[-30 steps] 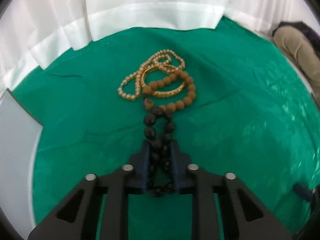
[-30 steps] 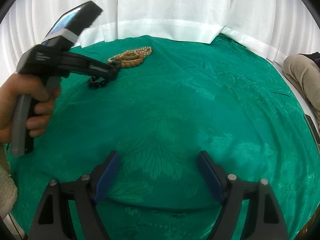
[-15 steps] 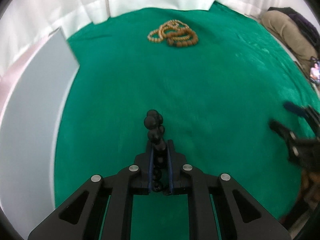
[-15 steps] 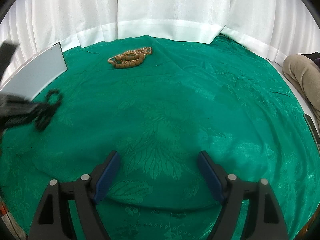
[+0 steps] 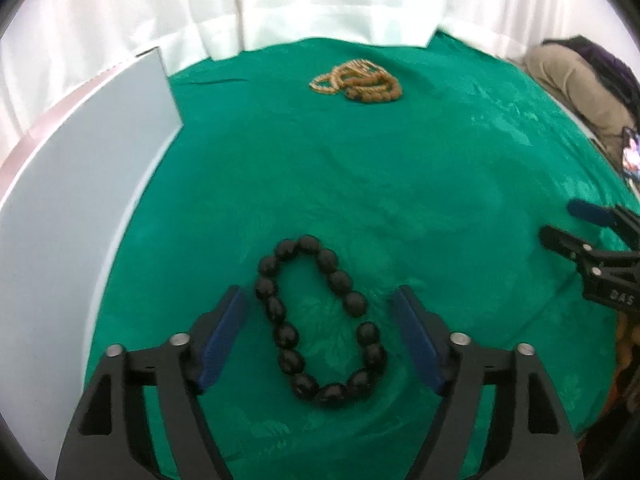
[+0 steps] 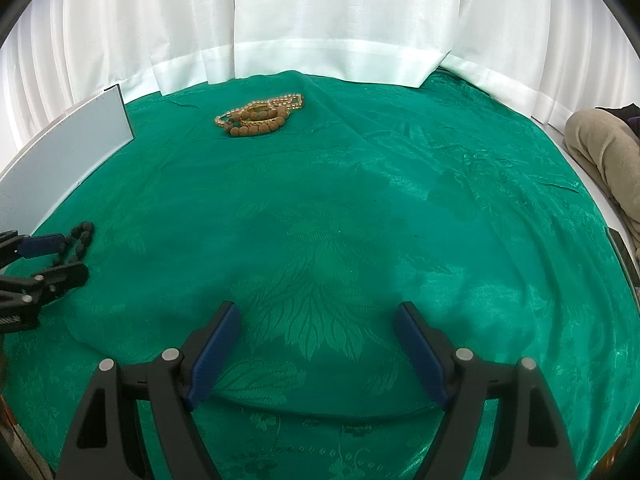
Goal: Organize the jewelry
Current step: 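Lower the black bracelet onto the cloth and open the left gripper, then grasp the wooden bead bracelet with the right gripper, pull it from the gold chains, release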
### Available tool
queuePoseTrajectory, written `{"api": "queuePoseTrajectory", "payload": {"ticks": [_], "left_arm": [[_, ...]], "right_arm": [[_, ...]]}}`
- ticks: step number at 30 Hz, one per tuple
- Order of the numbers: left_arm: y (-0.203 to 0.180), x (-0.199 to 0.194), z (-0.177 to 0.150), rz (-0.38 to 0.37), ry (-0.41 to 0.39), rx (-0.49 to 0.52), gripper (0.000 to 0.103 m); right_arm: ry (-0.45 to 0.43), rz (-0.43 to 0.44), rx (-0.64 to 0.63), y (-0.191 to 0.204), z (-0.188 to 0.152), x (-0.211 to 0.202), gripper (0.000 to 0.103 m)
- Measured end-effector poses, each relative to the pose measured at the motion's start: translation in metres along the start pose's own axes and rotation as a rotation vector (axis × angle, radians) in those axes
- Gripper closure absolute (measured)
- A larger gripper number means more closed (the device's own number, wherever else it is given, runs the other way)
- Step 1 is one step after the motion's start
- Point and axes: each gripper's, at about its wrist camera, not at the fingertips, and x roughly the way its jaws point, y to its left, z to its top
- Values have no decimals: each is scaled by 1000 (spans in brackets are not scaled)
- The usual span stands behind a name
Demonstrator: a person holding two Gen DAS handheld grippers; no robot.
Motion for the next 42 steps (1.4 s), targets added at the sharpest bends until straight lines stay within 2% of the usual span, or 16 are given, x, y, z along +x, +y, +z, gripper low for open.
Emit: {"api": "queuePoseTrajectory", "payload": {"ticks": [3, 7, 9, 21, 24, 26, 28, 31, 35, 37, 38, 39, 42], "left_arm": [[8, 3, -3, -6, -13, -40, 12], [9, 5, -4, 0, -18, -50, 11], [11, 6, -5, 6, -13, -58, 7], [15, 6, -5, -1, -9, -60, 3], [15, 7, -5, -1, -9, -61, 3], [15, 7, -5, -1, -9, -61, 3], [15, 7, -5, 0, -9, -61, 3], [15, 7, -5, -1, -9, -61, 3], [15, 7, -5, -1, -9, -61, 3], [15, 7, -5, -1, -9, -61, 3], [15, 7, -5, -1, -9, -61, 3], [15, 7, -5, -1, -9, -61, 3], [15, 7, -5, -1, -9, -61, 3]], "right_arm": [[0, 0, 0, 1, 0, 0, 21], [0, 0, -1, 0, 0, 0, 21], [0, 1, 0, 0, 0, 0, 21], [4, 7, -3, -1, 0, 1, 21], [61, 28, -24, -5, 6, 1, 21], [116, 104, -7, -12, 23, 2, 21], [111, 144, 17, -20, 45, 2, 21], [94, 152, 52, -30, 89, 12, 21], [86, 229, 159, -35, 155, 55, 21], [114, 284, 224, -33, 174, 80, 33], [138, 314, 258, -31, 184, 97, 47], [156, 322, 282, -28, 191, 111, 54], [159, 281, 298, -14, 206, 137, 54]]}}
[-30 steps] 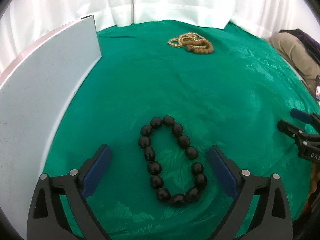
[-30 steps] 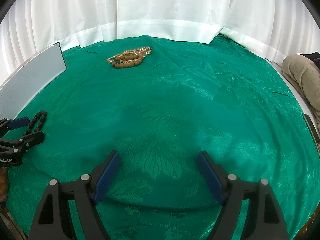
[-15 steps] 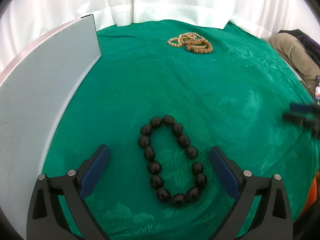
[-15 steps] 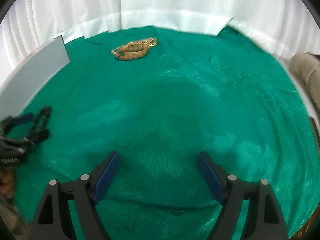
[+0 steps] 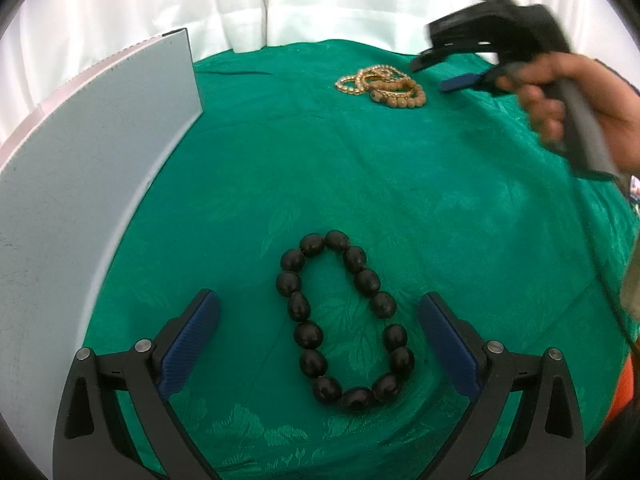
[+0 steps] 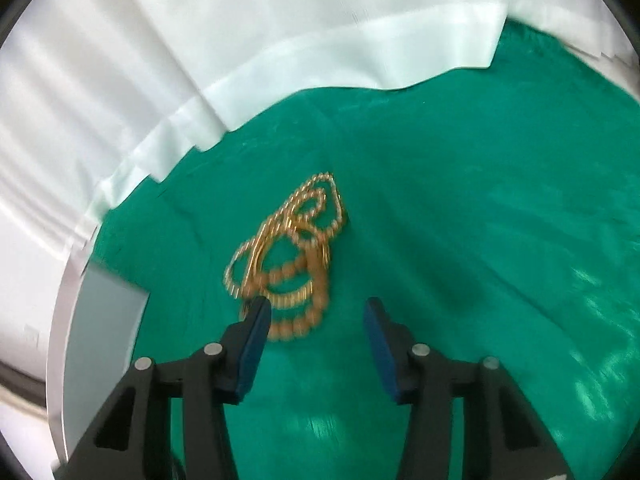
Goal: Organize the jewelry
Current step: 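Grasp the wooden bead bracelet with the right gripper, pull it from the gold chains, release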
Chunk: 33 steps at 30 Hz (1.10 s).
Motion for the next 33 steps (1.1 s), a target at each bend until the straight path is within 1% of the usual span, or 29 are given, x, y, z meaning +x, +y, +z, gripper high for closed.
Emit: {"api": "queuePoseTrajectory", "payload": {"ticks": [2, 3, 4, 5, 6, 8, 11, 12, 14, 16, 18, 19, 21, 22, 23, 24, 25, 26, 27, 28, 29, 30, 33], "left_arm": [[0, 0, 0, -1, 0, 0, 3], [0, 0, 0, -1, 0, -1, 3], [0, 0, 0, -1, 0, -1, 3], [0, 0, 0, -1, 0, -1, 3], [-1, 0, 0, -1, 0, -1, 3], [-1, 1, 1, -7, 0, -1, 3], [-1, 2, 1, -8, 1, -2, 2], [0, 2, 1, -8, 1, -2, 2], [0, 2, 1, -8, 1, -2, 2], [0, 2, 1, -8, 1, -2, 2], [0, 2, 1, -9, 1, -2, 2], [0, 2, 1, -9, 1, -2, 2], [0, 2, 1, -9, 1, -1, 2], [0, 2, 1, -9, 1, -1, 2], [1, 2, 1, -9, 1, -1, 2], [1, 2, 1, -10, 1, -1, 2], [1, 2, 1, -12, 0, -2, 2], [2, 2, 1, -18, -1, -5, 1], [5, 1, 1, -52, -6, -9, 1], [8, -2, 0, -90, -14, -16, 1], [15, -6, -1, -137, -21, -32, 2], [22, -11, -3, -165, -23, -48, 2], [37, -31, -11, -165, -59, -66, 2]], "right_arm": [[21, -34, -13, 4, 5, 17, 54], [28, -42, -11, 2, 6, 23, 61], [10, -55, -18, 3, 5, 23, 66], [19, -54, -25, 4, 5, 24, 85], [26, -36, -16, 3, 4, 24, 91], [12, -14, 10, 1, -1, 13, 91], [-16, 56, 6, 1, -12, -14, 91], [-17, 96, 20, -1, -20, -28, 91], [-20, 140, 52, -7, -37, -48, 91], [-19, 152, 81, -14, -59, -64, 91], [-9, 135, 116, -29, -88, -78, 91], [-1, 105, 139, -40, -106, -85, 91], [1, 56, 161, -54, -132, -93, 91], [-3, 19, 165, -62, -146, -100, 91], [-7, -33, 161, -69, -161, -108, 88], [-12, -74, 153, -73, -172, -114, 87], [-25, -84, 150, -78, -180, -121, 86], [-45, -75, 152, -81, -190, -130, 75], [-75, -64, 158, -83, -202, -142, 61], [-94, -62, 160, -84, -209, -149, 58], [-112, -61, 153, -84, -217, -156, 57], [-132, -58, 129, -81, -226, -165, 57], [-189, -82, 66, -73, -241, -179, 57]]}}
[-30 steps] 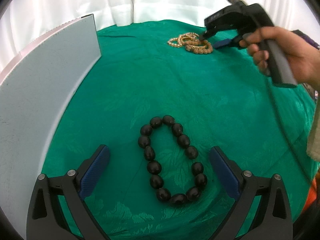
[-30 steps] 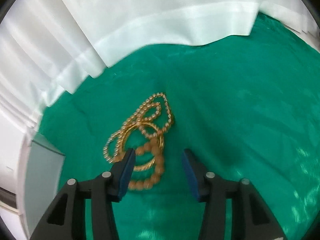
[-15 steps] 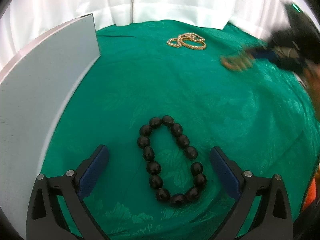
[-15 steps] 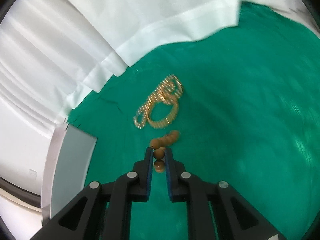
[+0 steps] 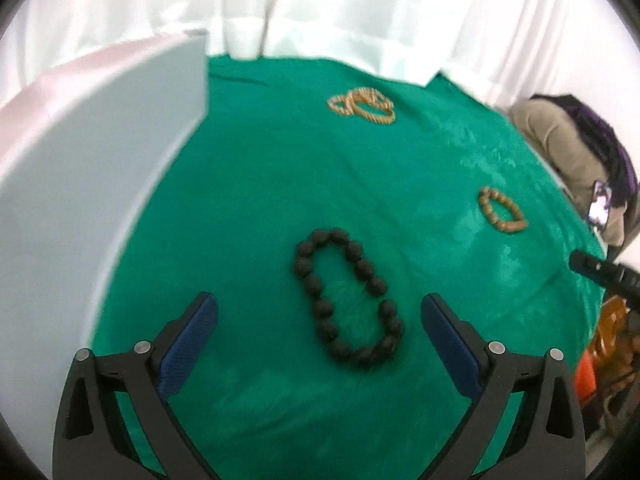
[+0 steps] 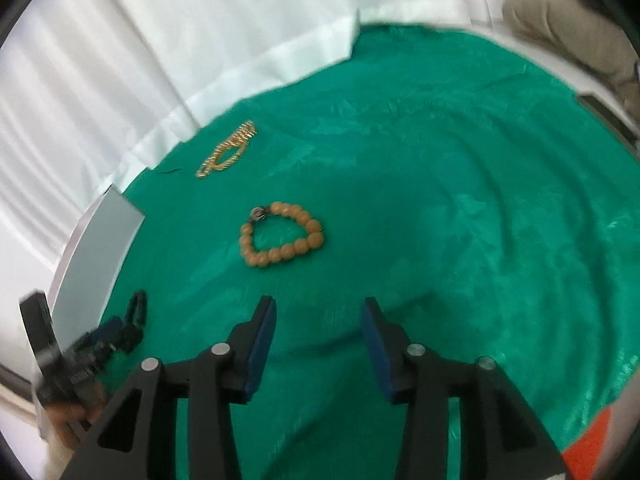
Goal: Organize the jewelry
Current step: 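Grasp the wooden bead bracelet with the right gripper, pull it from the gold chains, release, then grasp the black bracelet with the left gripper while the right gripper grasps the wooden bracelet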
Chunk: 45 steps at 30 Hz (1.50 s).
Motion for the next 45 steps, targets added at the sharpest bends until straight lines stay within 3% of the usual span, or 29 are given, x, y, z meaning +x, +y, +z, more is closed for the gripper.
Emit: {"api": "queuePoseTrajectory", "payload": {"ticks": [3, 7, 9, 10, 13, 14, 15, 16, 20, 23, 25, 28, 33, 37, 40, 45], "left_arm": [[-7, -17, 1, 1, -25, 13, 2], [-36, -10, 3, 12, -12, 92, 8], [-53, 1, -3, 52, 21, 174, 21], [-59, 6, -5, 68, 35, 203, 23], [-69, 19, -11, 108, 66, 255, 40], [-70, 20, -11, 105, 68, 258, 50], [-70, 22, -11, 74, 84, 246, 63], [-70, 23, -11, 48, 96, 232, 68], [-72, 22, -10, 43, 114, 223, 72], [-57, 19, -7, -19, 118, 116, 90], [-36, 20, -2, -97, 136, -26, 91], [-18, 20, -1, -175, 143, -158, 92], [-21, 12, 2, -197, 125, -200, 92], [-19, 3, 8, -218, 107, -224, 92], [-18, 1, 9, -227, 106, -236, 92], [-16, -1, 8, -226, 110, -246, 92]], "right_arm": [[-59, -16, -68, 6, -12, -12, 57], [-40, 3, -91, 15, -14, -2, 57], [-38, 26, -91, 18, -17, -4, 57], [-42, 33, -98, 20, -19, -6, 57], [-61, 31, -145, 29, -26, -12, 57], [-61, 28, -154, 31, -29, -13, 57], [-58, 26, -161, 32, -30, -13, 57], [-53, 31, -161, 33, -31, -12, 57], [-42, 52, -160, 35, -26, -13, 57], [-30, 64, -159, 38, -24, -13, 57], [-15, 79, -156, 39, -24, -12, 57], [18, 113, -138, 38, -18, -8, 57], [82, 186, 9, 17, 26, 4, 57], [222, 243, 176, -1, 77, 38, 56], [301, 292, 190, 12, 88, 63, 56], [345, 206, 93, 51, 92, 107, 58]]}}
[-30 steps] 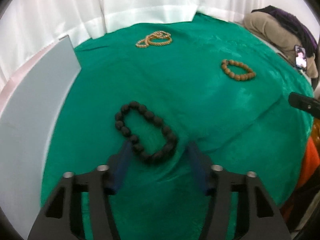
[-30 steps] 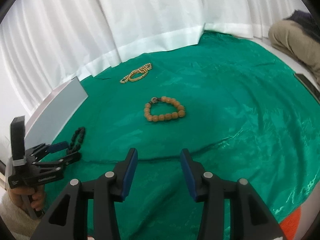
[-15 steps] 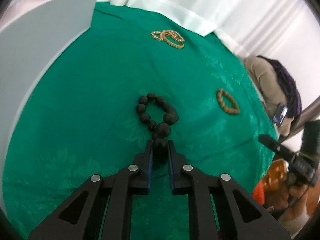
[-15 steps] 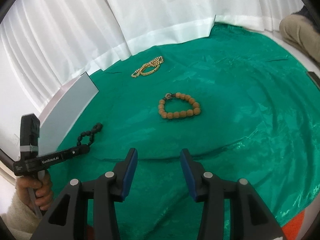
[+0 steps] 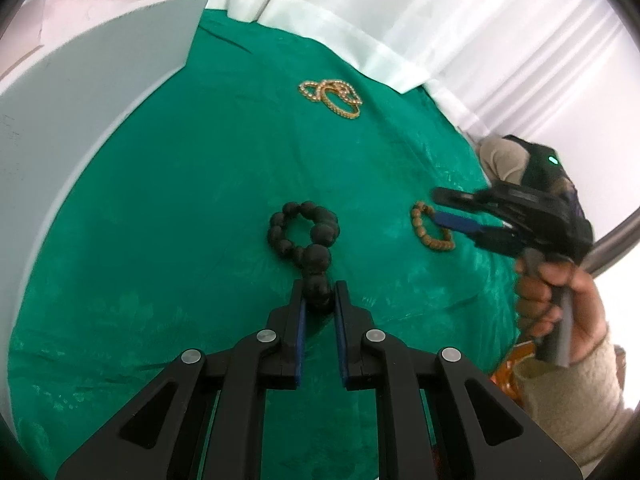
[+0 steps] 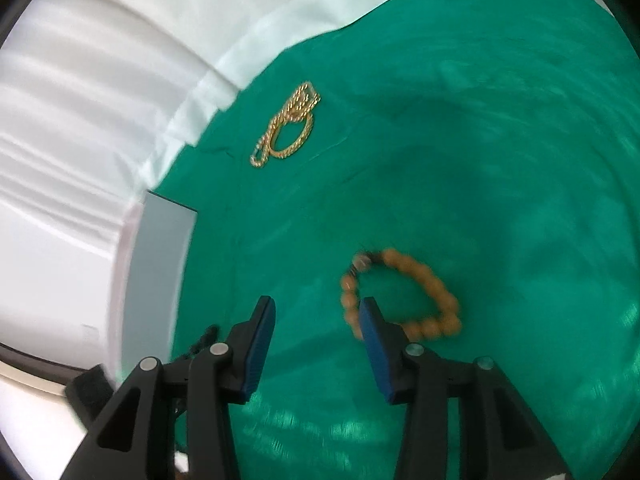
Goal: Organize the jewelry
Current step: 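Grasp the black bracelet with the left gripper while the right gripper grasps the wooden bracelet, then carry both bracelets into the white box and open both grippers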
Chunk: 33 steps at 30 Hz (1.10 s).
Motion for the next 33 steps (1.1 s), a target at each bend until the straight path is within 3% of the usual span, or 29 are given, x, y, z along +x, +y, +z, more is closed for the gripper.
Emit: {"api": "queuePoseTrajectory", "payload": {"ticks": [2, 6, 7, 8, 9, 14, 17, 22, 28, 33], "left_arm": [[-1, -1, -1, 18, 0, 11, 92], [-7, 3, -6, 56, -3, 50, 92], [-6, 3, -7, 53, -3, 46, 92], [-6, 3, -7, 47, -6, 38, 92], [-6, 1, -6, 36, -11, 28, 92], [5, -19, -2, -106, -56, -65, 92], [8, -25, 2, -131, -71, -107, 92], [2, -70, 8, -161, -142, -136, 92], [2, -168, 26, -117, -289, -163, 92], [28, -246, 37, 28, -393, -179, 92]], "right_arm": [[-17, -130, -17, 9, 3, 17, 58], [-117, -288, -102, 30, 2, 34, 62], [-141, -316, -122, 34, 2, 37, 72], [-154, -321, -133, 34, 1, 39, 92], [-164, -315, -133, 31, 1, 38, 92], [-260, -132, -158, 34, -10, -11, 92], [-291, -75, -218, 48, -14, -42, 92], [-282, 20, -308, 84, -13, -75, 92], [-252, 149, -413, 147, -16, -83, 92], [-220, 254, -509, 217, -17, -76, 92]]}}
